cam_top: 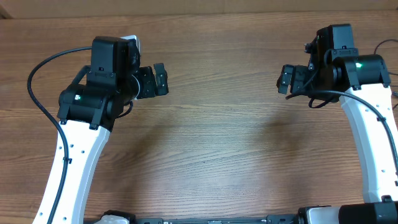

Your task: Untangle cables

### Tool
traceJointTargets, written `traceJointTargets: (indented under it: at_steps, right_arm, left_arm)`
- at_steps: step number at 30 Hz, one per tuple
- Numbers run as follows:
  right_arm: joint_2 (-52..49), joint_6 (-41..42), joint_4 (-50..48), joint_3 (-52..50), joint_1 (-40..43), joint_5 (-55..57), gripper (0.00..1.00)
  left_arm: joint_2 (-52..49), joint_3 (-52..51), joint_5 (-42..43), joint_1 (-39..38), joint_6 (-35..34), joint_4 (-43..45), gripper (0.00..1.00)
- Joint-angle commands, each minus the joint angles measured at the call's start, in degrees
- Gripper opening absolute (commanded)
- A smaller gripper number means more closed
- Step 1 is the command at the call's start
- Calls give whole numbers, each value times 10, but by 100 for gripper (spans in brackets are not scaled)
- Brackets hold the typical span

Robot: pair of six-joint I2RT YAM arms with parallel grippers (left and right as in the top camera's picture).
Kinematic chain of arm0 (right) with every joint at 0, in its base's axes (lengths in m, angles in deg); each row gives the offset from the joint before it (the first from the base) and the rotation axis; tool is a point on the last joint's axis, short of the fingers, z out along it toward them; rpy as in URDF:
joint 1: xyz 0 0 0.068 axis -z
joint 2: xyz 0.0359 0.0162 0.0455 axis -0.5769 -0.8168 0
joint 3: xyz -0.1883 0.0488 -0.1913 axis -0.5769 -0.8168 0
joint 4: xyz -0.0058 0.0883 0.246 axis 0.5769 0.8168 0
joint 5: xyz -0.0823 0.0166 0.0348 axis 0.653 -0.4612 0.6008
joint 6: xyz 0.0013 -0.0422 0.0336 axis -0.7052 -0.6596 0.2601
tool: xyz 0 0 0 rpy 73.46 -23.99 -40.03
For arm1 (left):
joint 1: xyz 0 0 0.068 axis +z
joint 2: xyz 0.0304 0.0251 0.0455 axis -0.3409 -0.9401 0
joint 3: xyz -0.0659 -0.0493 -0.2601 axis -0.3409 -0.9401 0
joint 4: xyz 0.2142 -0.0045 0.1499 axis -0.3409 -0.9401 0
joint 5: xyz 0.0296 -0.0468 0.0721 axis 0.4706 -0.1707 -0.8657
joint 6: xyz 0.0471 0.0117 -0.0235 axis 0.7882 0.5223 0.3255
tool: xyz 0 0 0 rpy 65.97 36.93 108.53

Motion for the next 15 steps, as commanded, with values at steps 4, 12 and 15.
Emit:
traceJointTargets:
  at_steps: [4, 12, 15]
  right_arm:
    - [9, 7, -2, 4, -3, 3, 100]
    - [9, 7, -2, 5, -3, 3, 100]
    - [9, 7, -2, 4, -3, 3, 100]
  left_arm:
    - [-1, 11, -4, 2, -5, 1, 100]
    - [1, 11, -4, 2, -2, 0, 100]
    - [3, 11, -4, 2, 10, -15, 100]
